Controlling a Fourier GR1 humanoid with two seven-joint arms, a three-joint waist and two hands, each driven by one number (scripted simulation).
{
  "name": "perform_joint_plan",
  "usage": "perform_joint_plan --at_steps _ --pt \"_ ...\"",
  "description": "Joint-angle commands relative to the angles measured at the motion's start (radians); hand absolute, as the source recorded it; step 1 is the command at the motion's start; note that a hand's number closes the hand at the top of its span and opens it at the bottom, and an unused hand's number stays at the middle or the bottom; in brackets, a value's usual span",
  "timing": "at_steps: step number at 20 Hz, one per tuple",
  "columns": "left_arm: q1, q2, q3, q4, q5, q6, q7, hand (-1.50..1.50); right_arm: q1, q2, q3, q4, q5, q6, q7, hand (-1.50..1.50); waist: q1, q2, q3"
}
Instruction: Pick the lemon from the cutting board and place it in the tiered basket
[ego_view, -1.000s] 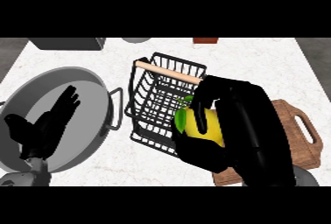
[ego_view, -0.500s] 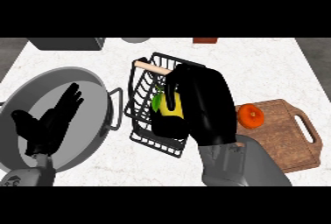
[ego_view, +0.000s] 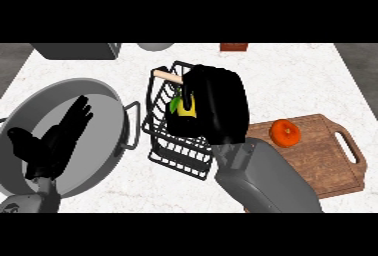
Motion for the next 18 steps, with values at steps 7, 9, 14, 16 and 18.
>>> perform_joint_plan --at_steps 7,9,14,16,18 --pt "0.013 -0.009 -0.002 -0.054 0.009 -0.015 0.040 0.00 -0.098 0.012 0.033 0.261 -0.038 -0.316 -0.024 -1.50 0.019 0.017 -0.001" --pt "-0.014 0.002 0.003 -0.045 0.004 -0.017 0.045 0.00 -0.125 0.012 0.029 0.320 -0.052 -0.327 -0.052 -1.50 0.023 0.019 -0.001" --pt "0.048 -0.013 0.002 -0.088 -0.002 -0.001 0.055 0.00 -0.113 0.012 -0.034 0.276 -0.119 -0.361 -0.097 -1.50 0.020 0.016 0.000" --pt "0.005 0.001 0.014 -0.036 -0.003 -0.019 0.034 0.00 -0.097 0.012 0.007 0.254 -0.163 -0.433 -0.065 -1.50 0.017 0.017 -0.001" --pt "-0.011 -0.022 0.003 0.022 -0.013 -0.019 -0.009 0.00 -0.098 0.012 -0.060 0.246 -0.225 -0.473 -0.110 -1.50 0.012 0.021 -0.001"
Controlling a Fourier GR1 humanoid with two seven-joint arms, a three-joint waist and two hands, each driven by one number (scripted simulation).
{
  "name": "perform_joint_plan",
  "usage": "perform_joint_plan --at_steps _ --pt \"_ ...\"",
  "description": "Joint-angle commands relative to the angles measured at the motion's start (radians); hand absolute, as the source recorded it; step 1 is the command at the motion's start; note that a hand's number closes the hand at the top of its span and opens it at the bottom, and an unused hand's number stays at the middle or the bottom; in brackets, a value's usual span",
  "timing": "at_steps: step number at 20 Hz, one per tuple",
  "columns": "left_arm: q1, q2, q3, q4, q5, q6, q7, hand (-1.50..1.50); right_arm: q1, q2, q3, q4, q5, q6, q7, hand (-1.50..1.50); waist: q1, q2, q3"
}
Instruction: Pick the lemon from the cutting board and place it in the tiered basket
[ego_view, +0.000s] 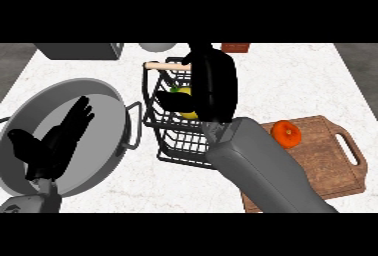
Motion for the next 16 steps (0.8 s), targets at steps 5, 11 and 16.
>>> perform_joint_plan --at_steps 5,11,16 --pt "-0.017 -0.002 0.003 -0.001 -0.005 0.002 0.018 0.00 0.037 0.015 -0.125 -0.031 -0.236 -0.138 -0.056 -1.50 0.000 0.027 0.000" --pt "-0.019 -0.029 -0.007 0.013 -0.036 0.032 0.004 0.00 0.090 0.008 -0.262 -0.140 -0.309 -0.207 -0.101 -1.50 -0.014 0.025 0.000" --pt "-0.010 0.011 0.046 0.000 0.006 0.002 0.027 0.00 0.186 -0.102 -0.340 -0.381 -0.293 -0.159 -0.022 -1.50 -0.027 0.019 -0.001"
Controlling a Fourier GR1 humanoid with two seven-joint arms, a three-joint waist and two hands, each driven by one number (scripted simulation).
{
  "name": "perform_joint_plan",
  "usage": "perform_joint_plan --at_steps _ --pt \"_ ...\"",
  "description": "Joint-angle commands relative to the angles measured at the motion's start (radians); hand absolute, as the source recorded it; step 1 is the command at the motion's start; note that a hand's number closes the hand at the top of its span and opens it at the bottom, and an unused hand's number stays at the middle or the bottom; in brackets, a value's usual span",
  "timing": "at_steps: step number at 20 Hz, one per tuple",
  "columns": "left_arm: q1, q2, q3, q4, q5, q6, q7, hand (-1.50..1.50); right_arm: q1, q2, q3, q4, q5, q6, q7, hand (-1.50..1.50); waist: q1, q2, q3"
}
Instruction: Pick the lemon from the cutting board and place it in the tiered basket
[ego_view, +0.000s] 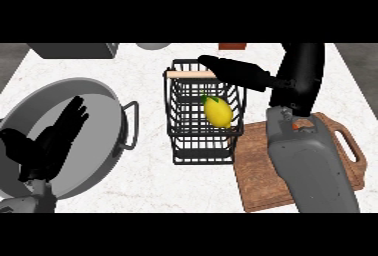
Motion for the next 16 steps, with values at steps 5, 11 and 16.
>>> perform_joint_plan --at_steps 5,11,16 --pt "0.047 0.003 0.023 -0.002 0.013 -0.021 -0.033 0.00 0.165 -0.212 -0.246 -0.267 -0.163 0.109 0.027 -1.50 -0.010 -0.001 0.000" --pt "0.023 -0.006 0.014 -0.020 0.003 -0.013 0.007 0.00 0.324 -0.329 -0.449 -0.336 -0.390 0.230 -0.104 -1.50 -0.006 0.002 0.001" --pt "-0.017 0.001 0.034 0.054 0.010 -0.038 -0.035 0.00 0.436 -0.396 -0.634 -0.319 -0.575 0.367 -0.202 -1.50 -0.006 0.003 0.000"
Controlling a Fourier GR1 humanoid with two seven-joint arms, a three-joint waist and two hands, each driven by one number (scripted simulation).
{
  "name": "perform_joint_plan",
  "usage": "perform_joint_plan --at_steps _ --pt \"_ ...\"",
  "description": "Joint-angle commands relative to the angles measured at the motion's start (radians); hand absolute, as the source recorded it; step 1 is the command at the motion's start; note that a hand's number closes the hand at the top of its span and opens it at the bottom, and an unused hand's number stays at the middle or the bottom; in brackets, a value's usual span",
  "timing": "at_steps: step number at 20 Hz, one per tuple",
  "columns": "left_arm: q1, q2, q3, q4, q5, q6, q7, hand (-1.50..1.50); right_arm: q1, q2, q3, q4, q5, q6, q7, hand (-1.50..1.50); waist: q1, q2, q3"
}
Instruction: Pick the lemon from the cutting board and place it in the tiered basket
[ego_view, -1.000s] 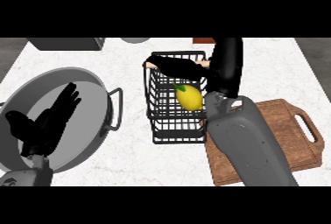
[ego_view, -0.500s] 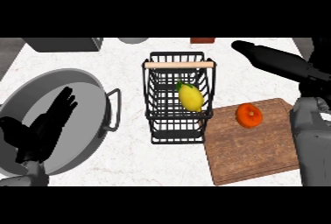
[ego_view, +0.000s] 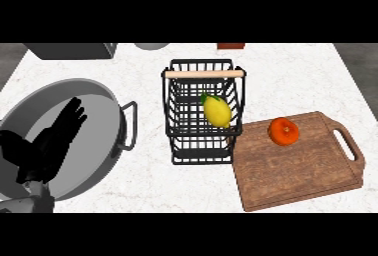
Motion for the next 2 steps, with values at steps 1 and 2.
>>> perform_joint_plan --at_steps 1,2 --pt "0.080 -0.015 -0.021 -0.081 0.000 -0.017 -0.003 0.00 0.103 -0.063 -0.141 0.022 -0.153 0.129 -0.087 -1.50 0.009 0.000 0.000" --pt "0.018 -0.036 -0.025 -0.001 -0.034 0.022 -0.017 0.00 0.107 -0.091 -0.186 0.015 -0.202 0.167 -0.088 -1.50 0.003 0.001 0.000"
